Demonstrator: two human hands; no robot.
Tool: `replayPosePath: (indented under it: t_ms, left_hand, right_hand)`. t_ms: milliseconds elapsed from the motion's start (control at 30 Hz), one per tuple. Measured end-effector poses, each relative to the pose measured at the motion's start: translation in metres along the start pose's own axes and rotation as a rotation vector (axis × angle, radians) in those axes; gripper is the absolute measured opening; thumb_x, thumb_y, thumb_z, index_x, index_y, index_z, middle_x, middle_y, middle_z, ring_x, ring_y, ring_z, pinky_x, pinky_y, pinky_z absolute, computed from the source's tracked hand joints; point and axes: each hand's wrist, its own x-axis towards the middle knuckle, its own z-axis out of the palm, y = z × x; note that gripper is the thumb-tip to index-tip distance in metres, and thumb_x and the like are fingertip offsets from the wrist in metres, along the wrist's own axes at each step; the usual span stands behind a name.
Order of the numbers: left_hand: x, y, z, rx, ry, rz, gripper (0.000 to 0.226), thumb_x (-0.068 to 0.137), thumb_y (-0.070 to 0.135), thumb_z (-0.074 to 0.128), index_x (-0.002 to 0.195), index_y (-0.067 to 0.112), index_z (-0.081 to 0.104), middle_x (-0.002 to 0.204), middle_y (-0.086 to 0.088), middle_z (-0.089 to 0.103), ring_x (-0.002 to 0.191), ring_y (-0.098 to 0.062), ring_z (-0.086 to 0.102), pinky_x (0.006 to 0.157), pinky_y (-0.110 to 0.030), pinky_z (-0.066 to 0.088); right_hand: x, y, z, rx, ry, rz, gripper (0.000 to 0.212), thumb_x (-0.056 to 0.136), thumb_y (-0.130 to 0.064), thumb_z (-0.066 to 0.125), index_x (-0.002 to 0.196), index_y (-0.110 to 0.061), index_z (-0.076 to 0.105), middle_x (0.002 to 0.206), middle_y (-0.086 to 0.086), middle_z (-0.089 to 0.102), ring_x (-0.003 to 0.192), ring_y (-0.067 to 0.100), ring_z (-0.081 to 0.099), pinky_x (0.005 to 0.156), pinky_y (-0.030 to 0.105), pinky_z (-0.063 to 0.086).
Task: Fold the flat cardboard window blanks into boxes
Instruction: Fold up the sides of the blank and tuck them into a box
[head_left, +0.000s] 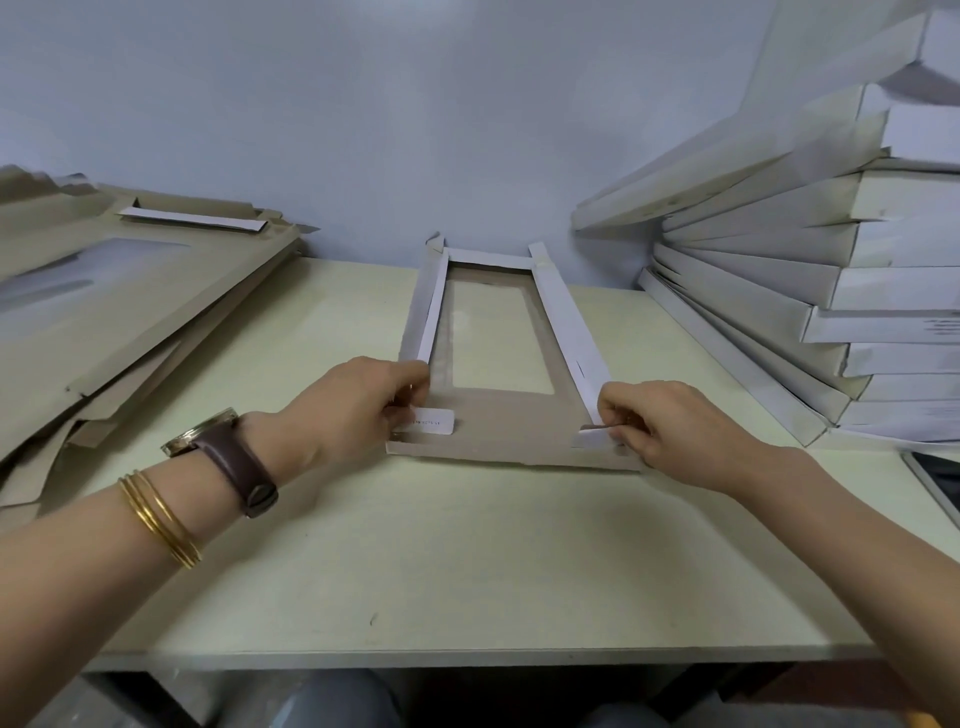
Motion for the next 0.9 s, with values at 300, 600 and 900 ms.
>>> replayPosePath:
  t_ms: [300,600,900]
  left_hand:
    - [-0.006,0.003,-0.009,-0.067,-0.089,-0.036,0.025,0.081,0.004,0.052,0.082,0.027,0.061,0.087,0.005,0.064,0.082,-0.020,0.060,0.076,-0.035,0.051]
    - [-0.014,0.004,-0.028,-0.033,-0.350,-0.057,0.066,0.056,0.033,0.076,0.118,0.032,0.055,0.115,0.010,0.056,0.108,-0.009,0.055,0.094,-0.030,0.048]
    - [-0.012,0.007,-0.006,0.092,-0.094,0.021,0.033,0.080,0.040,0.073,0.105,0.023,0.060,0.102,0.010,0.059,0.094,-0.015,0.055,0.081,-0.028,0.044]
  right_hand:
    - [-0.010,-0.003,-0.008,0.126,-0.105,0.018,0.010,0.087,-0.025,0.050,0.082,-0.022,0.058,0.077,-0.008,0.059,0.085,0.016,0.051,0.073,0.029,0.042]
    - [-0.017,0.003,-0.001,-0.034,-0.141,-0.005,0.047,0.072,-0.056,0.068,0.108,-0.032,0.051,0.100,-0.019,0.049,0.096,0.001,0.042,0.083,0.022,0.039]
    - [-0.013,0.009,0.006,-0.036,-0.036,-0.058,0.019,0.085,-0.036,0.069,0.093,-0.026,0.055,0.083,-0.018,0.049,0.083,0.008,0.043,0.069,0.022,0.032]
